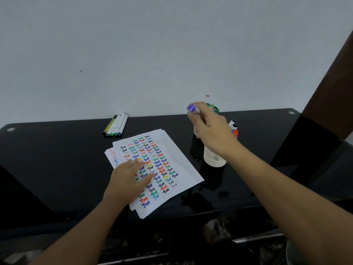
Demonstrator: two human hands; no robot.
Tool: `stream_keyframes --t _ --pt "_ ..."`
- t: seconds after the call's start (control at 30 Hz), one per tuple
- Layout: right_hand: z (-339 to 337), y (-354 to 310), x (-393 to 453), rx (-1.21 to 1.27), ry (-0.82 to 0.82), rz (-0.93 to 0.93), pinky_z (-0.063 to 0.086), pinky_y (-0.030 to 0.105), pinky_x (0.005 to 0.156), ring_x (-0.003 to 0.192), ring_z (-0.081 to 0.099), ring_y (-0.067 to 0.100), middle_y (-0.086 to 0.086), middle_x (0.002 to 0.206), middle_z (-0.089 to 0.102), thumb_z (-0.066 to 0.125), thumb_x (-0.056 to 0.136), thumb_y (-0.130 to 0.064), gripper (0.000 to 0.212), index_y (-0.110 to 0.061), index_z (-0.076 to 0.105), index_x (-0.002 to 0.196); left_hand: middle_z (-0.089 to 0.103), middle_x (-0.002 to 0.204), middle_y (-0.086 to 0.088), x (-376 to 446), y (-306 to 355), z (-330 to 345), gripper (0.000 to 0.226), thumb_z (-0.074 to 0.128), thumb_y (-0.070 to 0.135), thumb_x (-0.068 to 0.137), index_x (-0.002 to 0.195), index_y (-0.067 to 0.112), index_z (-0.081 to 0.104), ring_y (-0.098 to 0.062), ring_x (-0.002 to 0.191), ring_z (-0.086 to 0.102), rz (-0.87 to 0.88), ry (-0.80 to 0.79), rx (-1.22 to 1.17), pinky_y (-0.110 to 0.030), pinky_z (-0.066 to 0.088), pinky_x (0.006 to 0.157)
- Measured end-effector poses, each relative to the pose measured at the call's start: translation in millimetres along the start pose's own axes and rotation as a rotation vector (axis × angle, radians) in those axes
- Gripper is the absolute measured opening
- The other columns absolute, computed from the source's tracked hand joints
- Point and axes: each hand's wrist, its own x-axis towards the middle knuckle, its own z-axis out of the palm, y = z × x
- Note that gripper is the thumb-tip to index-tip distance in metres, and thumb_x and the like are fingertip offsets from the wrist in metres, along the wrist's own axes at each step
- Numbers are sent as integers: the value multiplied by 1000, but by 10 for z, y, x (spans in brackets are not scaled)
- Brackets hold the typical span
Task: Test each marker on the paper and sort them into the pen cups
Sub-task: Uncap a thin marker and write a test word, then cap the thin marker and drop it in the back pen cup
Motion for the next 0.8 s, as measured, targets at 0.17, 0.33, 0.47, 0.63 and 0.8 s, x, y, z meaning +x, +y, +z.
stream_keyframes --t 0.17,0.33,0.47,0.63,0.8 --pt "-293 183 88 -357 208 37 46 37 61 70 61 17 -2 77 61 41 106 -52 42 -18 62 91 45 156 5 5 14 2 71 52 73 89 145 30 55 -16 146 36 1 12 3 -44 27 122" --pt "-463 312 56 -339 210 128 57 38 62 70 64 9 -8 78 64 52 106 -44 26 -22 44 117 48 154 3 -15 -1 6 69 57 70 89 143 27 57 -18 145 39 4 24 -14 -44 28 121" --pt "-494 420 49 -385 144 209 58 40 64 77 66 12 -8 85 66 52 105 -47 29 -22 46 119 48 154 4 3 4 7 69 57 70 89 143 28 58 -18 145 39 6 24 -20 -44 28 121" --pt "-466 496 123 -435 42 252 34 25 55 64 48 12 -3 76 44 48 106 -48 39 -19 49 80 49 153 4 5 -9 7 69 57 70 88 142 27 59 -17 143 41 9 29 -25 -43 29 121" --pt "-494 495 81 -291 147 173 55 32 78 89 65 13 -5 102 66 65 101 -35 55 -27 39 149 49 153 4 7 -6 6 70 57 70 88 143 27 58 -17 143 40 4 31 -21 -43 29 121"
